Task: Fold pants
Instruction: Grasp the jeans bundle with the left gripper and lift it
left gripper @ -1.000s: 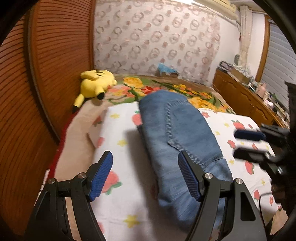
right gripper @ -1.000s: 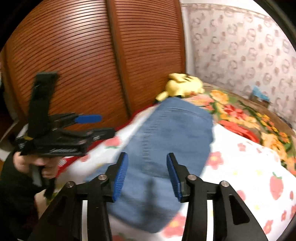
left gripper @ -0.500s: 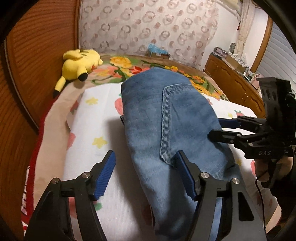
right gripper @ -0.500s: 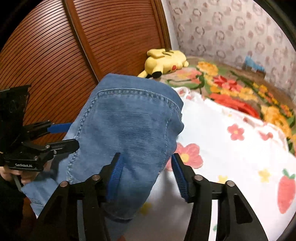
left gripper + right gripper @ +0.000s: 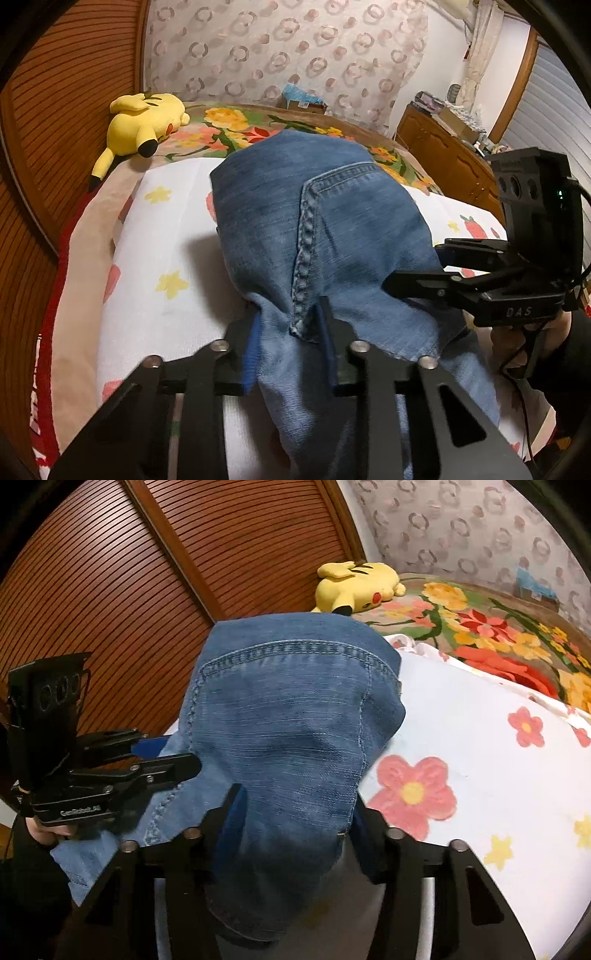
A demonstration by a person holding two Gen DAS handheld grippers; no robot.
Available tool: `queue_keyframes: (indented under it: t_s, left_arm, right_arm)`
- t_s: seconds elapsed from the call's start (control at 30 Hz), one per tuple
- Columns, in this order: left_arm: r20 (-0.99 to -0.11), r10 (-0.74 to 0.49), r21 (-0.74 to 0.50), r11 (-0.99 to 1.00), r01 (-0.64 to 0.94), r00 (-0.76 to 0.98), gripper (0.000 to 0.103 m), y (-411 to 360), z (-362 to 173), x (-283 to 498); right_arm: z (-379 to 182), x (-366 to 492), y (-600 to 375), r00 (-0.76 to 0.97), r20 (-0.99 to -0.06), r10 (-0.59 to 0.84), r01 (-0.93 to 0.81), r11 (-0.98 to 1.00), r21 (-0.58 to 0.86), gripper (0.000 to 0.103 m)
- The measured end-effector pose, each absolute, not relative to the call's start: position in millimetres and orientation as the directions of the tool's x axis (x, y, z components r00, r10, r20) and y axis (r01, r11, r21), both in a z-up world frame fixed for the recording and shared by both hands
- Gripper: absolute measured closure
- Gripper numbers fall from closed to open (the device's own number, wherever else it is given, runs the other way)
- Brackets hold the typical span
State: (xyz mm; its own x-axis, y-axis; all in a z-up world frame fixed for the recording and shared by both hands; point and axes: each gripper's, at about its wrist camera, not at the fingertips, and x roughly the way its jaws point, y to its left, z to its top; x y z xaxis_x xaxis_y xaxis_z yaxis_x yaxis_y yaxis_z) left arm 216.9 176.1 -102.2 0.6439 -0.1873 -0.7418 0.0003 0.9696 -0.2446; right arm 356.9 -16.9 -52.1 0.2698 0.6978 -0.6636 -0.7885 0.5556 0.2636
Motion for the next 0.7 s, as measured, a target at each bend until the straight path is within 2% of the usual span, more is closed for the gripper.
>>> queue_keyframes:
  t_s: [0.07, 0.17, 0.33, 0.7]
  left_arm:
    - [-0.734, -0.188, -0.245, 0.97, 0.005, 0.653, 0.085, 175.4, -97.7, 213.2]
    - [-0.709, -0.185, -0.255, 0.967, -0.003, 0.68, 0.089, 181.7, -85.1, 203.3]
    - [-0.637, -0.16, -0.28, 0.959, -0.033, 0.754, 0.09, 203.7, -51.1, 175.2]
    - [-0.517, 0.032, -0.207, 0.965, -0.161, 0.855, 0.091, 271.1, 25.8, 134.6]
  right_arm:
    - [-46.7, 352.7, -14.7, 0.271, -0.655, 0.705, -0.805, 0.54, 0.248, 0.074]
    - [-28.5, 342.2, -10.8, 0.266, -0.627, 0.732, -0.835, 0.5, 0.23, 0.081]
    - [10.6, 324.2, 16.8, 0.221, -0.565, 0.795, -0.882, 0.411, 0.232, 0.085]
    - [76.6, 292.6, 103.2, 0.136, -0.478, 0.868, -0.959, 0.236, 0.157, 0.086]
